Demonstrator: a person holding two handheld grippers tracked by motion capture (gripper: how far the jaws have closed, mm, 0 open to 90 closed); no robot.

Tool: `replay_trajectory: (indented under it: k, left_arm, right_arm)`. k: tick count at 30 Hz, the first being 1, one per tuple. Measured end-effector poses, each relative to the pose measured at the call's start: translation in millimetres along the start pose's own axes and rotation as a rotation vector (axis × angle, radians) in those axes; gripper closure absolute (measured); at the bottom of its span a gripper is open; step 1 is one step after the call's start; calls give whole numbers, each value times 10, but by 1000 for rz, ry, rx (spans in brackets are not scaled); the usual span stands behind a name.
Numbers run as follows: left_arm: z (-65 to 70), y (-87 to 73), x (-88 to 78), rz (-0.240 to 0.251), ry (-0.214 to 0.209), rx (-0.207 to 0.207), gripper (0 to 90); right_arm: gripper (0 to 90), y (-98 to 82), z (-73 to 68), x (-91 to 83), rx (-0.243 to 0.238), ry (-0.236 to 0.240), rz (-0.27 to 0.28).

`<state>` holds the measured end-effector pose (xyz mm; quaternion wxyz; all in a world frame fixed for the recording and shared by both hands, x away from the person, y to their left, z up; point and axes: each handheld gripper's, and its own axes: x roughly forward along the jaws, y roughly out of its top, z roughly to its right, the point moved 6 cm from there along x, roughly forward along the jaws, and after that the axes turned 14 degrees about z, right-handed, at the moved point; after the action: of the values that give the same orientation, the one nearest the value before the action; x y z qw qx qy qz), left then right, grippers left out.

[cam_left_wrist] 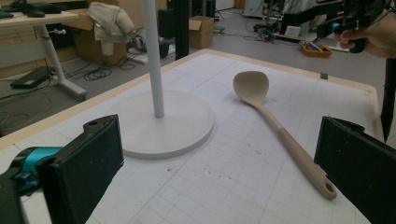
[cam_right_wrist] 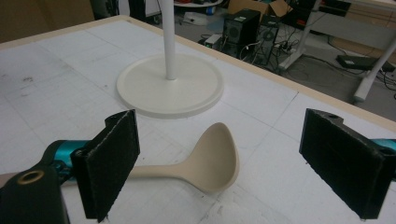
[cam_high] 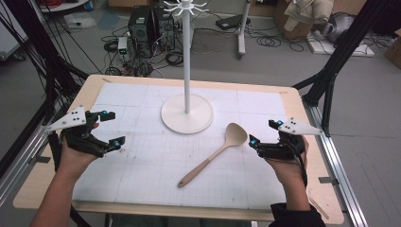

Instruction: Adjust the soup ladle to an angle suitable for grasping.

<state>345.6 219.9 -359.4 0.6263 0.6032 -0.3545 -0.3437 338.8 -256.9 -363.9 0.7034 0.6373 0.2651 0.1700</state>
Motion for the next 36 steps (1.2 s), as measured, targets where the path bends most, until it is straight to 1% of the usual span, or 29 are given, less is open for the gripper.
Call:
replay_trajectory:
  k: [4, 8, 12, 15, 19, 20, 21, 25, 26, 28, 29, 33, 35, 36]
  left_arm:
    - [1, -2, 2, -2, 1, 3, 17]
    - [6, -6, 9, -7, -2, 7, 17]
    - [7, -4, 12, -2, 1, 1, 17]
    - [21, -3, 33, 0, -7, 3, 17]
    - [83, -3, 114, -1, -30, 1, 17]
    - [101, -2, 147, -3, -37, 2, 17]
    - [122, -1, 185, -6, -42, 2, 17]
    - [215, -25, 371, -51, -76, 13, 17]
    - [239, -29, 423, -58, -79, 18, 17]
    - [301, -30, 543, -65, -105, 16, 17]
    - [322, -31, 584, -70, -113, 18, 17]
    - [439, -51, 811, -93, -144, 25, 17]
    - [512, -77, 933, -108, -160, 27, 17]
    - [537, -91, 980, -119, -169, 35, 17]
  right_arm:
    - [111, 9, 2, 1, -13, 2, -10]
    - [112, 10, -4, 7, -16, 8, -14]
    - [112, 8, -5, 3, -22, 9, -18]
    - [111, 5, -2, -13, -23, 8, -19]
    - [112, 3, 1, -34, -19, 3, -21]
    - [112, 3, 7, -40, -25, 4, -19]
    - [112, 3, 5, -46, -18, -1, -19]
    - [112, -6, 18, -71, -15, -5, -21]
    - [112, -7, 25, -78, -19, -5, -18]
    - [112, -12, 27, -96, -16, -7, -24]
    - [112, -13, 36, -108, -21, -6, -24]
    - [112, -10, 52, -155, -17, -12, -18]
    - [112, -13, 59, -173, -12, -16, -16]
    - [112, -17, 67, -186, -13, -16, -14]
